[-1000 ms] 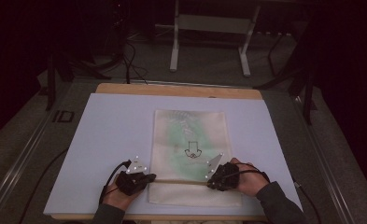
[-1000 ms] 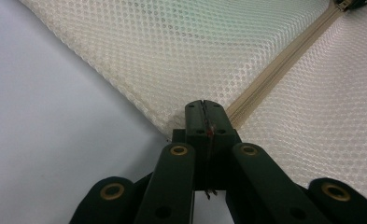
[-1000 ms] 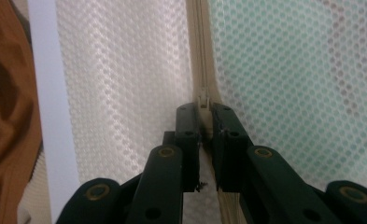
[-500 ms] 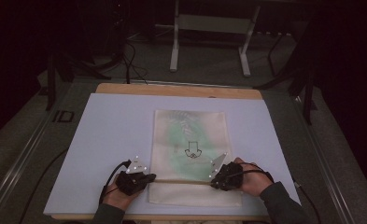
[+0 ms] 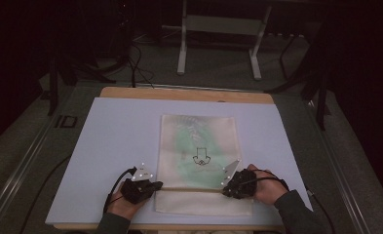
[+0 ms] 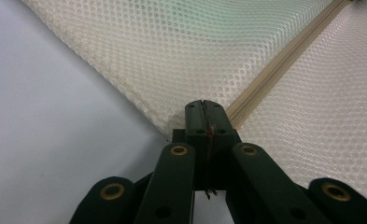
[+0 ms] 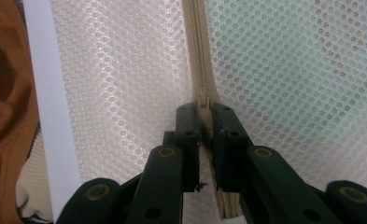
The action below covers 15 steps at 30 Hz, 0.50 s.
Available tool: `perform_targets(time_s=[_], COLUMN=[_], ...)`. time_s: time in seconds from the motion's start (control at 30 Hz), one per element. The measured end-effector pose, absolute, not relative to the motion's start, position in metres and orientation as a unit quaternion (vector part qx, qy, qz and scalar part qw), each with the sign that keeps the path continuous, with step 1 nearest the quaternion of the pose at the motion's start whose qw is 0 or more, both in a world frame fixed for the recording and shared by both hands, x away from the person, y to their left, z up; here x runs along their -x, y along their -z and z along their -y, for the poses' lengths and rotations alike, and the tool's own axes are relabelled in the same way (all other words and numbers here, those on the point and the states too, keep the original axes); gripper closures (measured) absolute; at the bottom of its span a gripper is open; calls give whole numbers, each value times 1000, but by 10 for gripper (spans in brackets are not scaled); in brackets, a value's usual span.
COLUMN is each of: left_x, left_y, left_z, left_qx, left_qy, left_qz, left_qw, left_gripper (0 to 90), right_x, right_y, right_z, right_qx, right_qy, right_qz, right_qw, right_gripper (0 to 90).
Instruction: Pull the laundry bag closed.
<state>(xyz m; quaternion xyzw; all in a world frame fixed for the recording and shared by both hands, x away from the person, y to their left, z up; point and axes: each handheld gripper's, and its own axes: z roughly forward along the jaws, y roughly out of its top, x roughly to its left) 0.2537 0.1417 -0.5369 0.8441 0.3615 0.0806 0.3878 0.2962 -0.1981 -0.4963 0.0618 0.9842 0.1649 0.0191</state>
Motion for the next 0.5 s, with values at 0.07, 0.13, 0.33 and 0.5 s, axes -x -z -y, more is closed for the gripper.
perform_targets(time_s=[0.07,0.13,0.33,0.5], left_x=[-254,-254,-254,-254], left_y=[537,537,537,537], left_z=[-142,-142,-142,-142], left_qx=[-844,-844,-843,-843], left_qy=[-80,-79,-78,-78], left_qz=[-361,-362,-362,-362], left_qw=[388,388,389,389], left_gripper=[894,894,894,894], right_x=[-296,-296,-296,-296], right_y=[496,496,496,495], right_z=[199,201,206,208], right_qx=[-65,-65,-67,-70], right_qy=[-163,-161,-163,-162], right_qz=[-984,-985,-984,-984], right_qw=[20,19,20,20], right_gripper=[823,824,823,823])
